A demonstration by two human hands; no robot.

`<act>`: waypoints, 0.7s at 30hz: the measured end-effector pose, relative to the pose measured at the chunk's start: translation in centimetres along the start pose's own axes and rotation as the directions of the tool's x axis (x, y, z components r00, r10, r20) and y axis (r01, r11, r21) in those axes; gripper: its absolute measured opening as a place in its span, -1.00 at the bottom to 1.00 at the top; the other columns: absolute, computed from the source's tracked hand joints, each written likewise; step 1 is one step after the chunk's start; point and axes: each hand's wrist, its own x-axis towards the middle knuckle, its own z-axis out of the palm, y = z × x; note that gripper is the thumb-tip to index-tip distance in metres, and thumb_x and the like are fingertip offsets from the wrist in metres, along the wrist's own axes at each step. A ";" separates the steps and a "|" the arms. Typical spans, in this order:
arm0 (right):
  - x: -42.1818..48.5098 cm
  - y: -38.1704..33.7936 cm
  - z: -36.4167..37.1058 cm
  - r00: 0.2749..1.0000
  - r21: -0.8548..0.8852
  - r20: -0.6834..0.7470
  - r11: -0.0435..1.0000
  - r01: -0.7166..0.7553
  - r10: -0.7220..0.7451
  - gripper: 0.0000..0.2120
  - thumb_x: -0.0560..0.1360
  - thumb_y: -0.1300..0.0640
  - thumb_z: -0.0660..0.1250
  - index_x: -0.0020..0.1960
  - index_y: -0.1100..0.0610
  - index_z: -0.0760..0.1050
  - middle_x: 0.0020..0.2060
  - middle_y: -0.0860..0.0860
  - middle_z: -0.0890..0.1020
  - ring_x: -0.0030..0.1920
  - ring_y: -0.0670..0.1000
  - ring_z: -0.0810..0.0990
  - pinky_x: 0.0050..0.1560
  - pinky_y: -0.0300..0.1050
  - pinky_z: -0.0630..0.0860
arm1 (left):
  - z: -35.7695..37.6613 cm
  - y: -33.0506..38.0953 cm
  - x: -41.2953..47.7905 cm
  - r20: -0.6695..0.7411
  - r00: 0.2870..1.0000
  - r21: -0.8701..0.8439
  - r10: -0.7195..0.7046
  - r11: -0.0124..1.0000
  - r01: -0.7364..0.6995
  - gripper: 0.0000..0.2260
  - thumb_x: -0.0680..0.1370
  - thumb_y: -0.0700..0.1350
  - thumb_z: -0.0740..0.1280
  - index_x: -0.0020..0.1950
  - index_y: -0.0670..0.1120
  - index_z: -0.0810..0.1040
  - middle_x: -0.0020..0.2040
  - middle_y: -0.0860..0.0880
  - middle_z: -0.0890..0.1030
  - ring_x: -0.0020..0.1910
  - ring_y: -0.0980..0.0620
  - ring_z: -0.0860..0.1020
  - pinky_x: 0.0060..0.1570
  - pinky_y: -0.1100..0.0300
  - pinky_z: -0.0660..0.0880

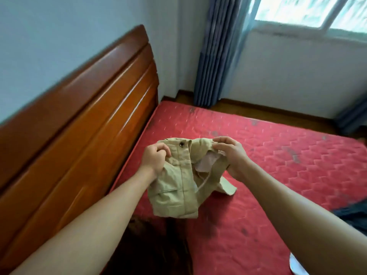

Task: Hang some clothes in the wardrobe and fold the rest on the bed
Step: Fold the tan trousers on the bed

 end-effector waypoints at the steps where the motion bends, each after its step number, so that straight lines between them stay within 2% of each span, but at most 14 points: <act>1: -1.5 -2.1 -1.0 0.999 -0.016 -0.012 0.999 0.033 -0.034 -0.84 0.43 0.34 0.45 -0.07 0.11 0.61 -0.24 0.07 0.63 -0.28 0.01 0.59 -0.30 -0.14 0.51 | 0.6 2.4 -1.0 0.029 0.999 -0.058 0.040 0.998 -0.039 -0.70 0.41 -0.43 0.14 -0.30 -0.06 0.48 -0.34 0.03 0.49 -0.29 0.08 0.42 -0.18 0.16 0.37; 2: -3.1 -4.0 -1.9 0.997 -0.047 -0.030 0.996 0.071 -0.072 -0.81 0.40 0.36 0.46 -0.09 0.11 0.58 -0.27 0.04 0.61 -0.31 -0.01 0.57 -0.35 -0.17 0.49 | 1.3 4.6 -2.0 0.074 0.993 -0.078 0.087 0.994 -0.081 -0.72 0.42 -0.44 0.13 -0.20 -0.06 0.42 -0.33 0.01 0.41 -0.33 0.06 0.36 -0.26 0.15 0.35; 4: -6.2 -7.5 -3.7 0.986 -0.127 -0.055 0.980 0.152 -0.160 -0.76 0.31 0.35 0.45 -0.13 0.09 0.52 -0.30 0.00 0.56 -0.34 -0.04 0.52 -0.40 -0.20 0.45 | 2.5 8.1 -4.0 0.237 0.956 0.009 0.174 0.983 -0.181 -0.74 0.48 -0.39 0.17 -0.01 -0.04 0.28 -0.26 -0.03 0.36 -0.32 0.03 0.35 -0.33 0.02 0.35; 6: -8.9 -10.3 -5.9 0.970 -0.218 -0.067 0.952 0.213 -0.232 -0.69 0.29 0.37 0.42 -0.09 0.05 0.48 -0.25 0.03 0.53 -0.34 -0.04 0.49 -0.39 -0.19 0.43 | 3.3 11.0 -5.7 0.472 0.869 0.191 0.148 0.945 -0.264 -0.69 0.54 -0.19 0.28 0.14 0.00 0.19 -0.16 -0.08 0.46 -0.26 -0.04 0.49 -0.30 0.01 0.43; 8: -11.3 -12.5 -8.2 0.960 -0.281 -0.079 0.930 0.236 -0.268 -0.58 0.34 0.42 0.38 0.04 0.00 0.45 -0.17 0.07 0.53 -0.29 -0.01 0.50 -0.39 -0.17 0.46 | 3.6 13.9 -7.0 0.627 0.777 0.442 0.054 0.797 -0.412 -0.62 0.53 0.09 0.31 0.23 0.05 0.22 0.00 -0.09 0.57 -0.10 -0.07 0.58 -0.18 0.08 0.49; 10: -13.4 -14.4 -10.4 0.956 -0.322 -0.077 0.914 0.246 -0.284 -0.45 0.35 0.44 0.36 0.22 0.00 0.38 -0.13 0.08 0.56 -0.24 0.02 0.54 -0.32 -0.12 0.51 | 3.9 16.9 -8.0 0.689 0.724 0.562 0.032 0.608 -0.561 -0.67 0.54 0.20 0.28 0.18 0.03 0.40 0.12 -0.06 0.55 0.00 -0.03 0.55 -0.05 0.07 0.50; 11: -14.4 -15.3 -11.2 0.954 -0.336 -0.055 0.906 0.259 -0.294 -0.39 0.35 0.45 0.35 0.28 0.02 0.32 -0.17 0.07 0.58 -0.26 0.01 0.55 -0.30 -0.11 0.53 | 4.2 18.5 -8.5 0.690 0.720 0.563 0.079 0.567 -0.602 -0.70 0.56 0.19 0.30 0.14 0.02 0.48 0.16 -0.05 0.53 0.04 -0.02 0.54 0.03 0.04 0.53; 12: -15.3 -16.0 -11.9 0.951 -0.350 -0.019 0.893 0.282 -0.308 -0.36 0.36 0.46 0.34 0.32 0.03 0.27 -0.23 0.05 0.58 -0.31 -0.01 0.56 -0.32 -0.12 0.53 | 4.5 19.9 -9.0 0.678 0.719 0.527 0.152 0.581 -0.620 -0.74 0.57 0.14 0.34 0.16 0.02 0.51 0.21 -0.04 0.52 0.08 -0.02 0.54 0.11 0.02 0.54; 13: -16.3 -16.5 -12.4 0.945 -0.375 0.020 0.874 0.309 -0.326 -0.37 0.37 0.45 0.33 0.33 0.04 0.25 -0.27 0.03 0.58 -0.36 -0.04 0.55 -0.36 -0.14 0.52 | 5.0 21.2 -9.3 0.659 0.716 0.454 0.229 0.638 -0.622 -0.72 0.57 0.06 0.37 0.24 0.02 0.50 0.28 -0.02 0.51 0.16 -0.01 0.54 0.18 0.04 0.53; 15: -18.1 -17.2 -13.3 0.931 -0.444 0.077 0.824 0.353 -0.357 -0.44 0.42 0.39 0.33 0.30 0.04 0.23 -0.28 0.05 0.58 -0.40 -0.07 0.53 -0.38 -0.14 0.52 | 6.2 23.9 -10.1 0.658 0.677 0.247 0.331 0.754 -0.609 -0.52 0.55 -0.06 0.44 0.44 0.03 0.39 0.39 0.03 0.46 0.34 0.09 0.45 0.28 0.16 0.44; 17: -19.7 -17.7 -14.3 0.921 -0.477 0.092 0.796 0.374 -0.378 -0.48 0.43 0.36 0.36 0.27 0.06 0.24 -0.26 0.09 0.59 -0.37 -0.03 0.52 -0.37 -0.15 0.51 | 7.9 26.1 -11.2 0.722 0.603 0.083 0.339 0.823 -0.562 -0.39 0.52 -0.12 0.49 0.52 0.01 0.34 0.38 0.08 0.47 0.37 0.17 0.42 0.30 0.24 0.41; 19: -21.0 -18.2 -16.1 0.916 -0.501 0.065 0.781 0.372 -0.395 -0.51 0.43 0.39 0.36 0.24 0.09 0.25 -0.23 0.15 0.56 -0.33 0.03 0.49 -0.37 -0.13 0.49 | 9.8 27.5 -12.1 0.773 0.539 -0.002 0.335 0.851 -0.525 -0.52 0.50 -0.22 0.48 0.40 -0.06 0.47 0.29 0.01 0.59 0.31 0.10 0.53 0.29 0.15 0.49; 21: -22.1 -18.6 -18.5 0.912 -0.502 0.032 0.783 0.368 -0.408 -0.51 0.42 0.43 0.36 0.22 0.12 0.26 -0.19 0.19 0.54 -0.29 0.07 0.47 -0.33 -0.08 0.46 | 11.9 28.3 -13.2 0.754 0.537 -0.027 0.377 0.835 -0.549 -0.71 0.47 -0.27 0.48 0.16 -0.12 0.58 0.05 -0.04 0.65 0.06 0.04 0.61 0.15 0.06 0.56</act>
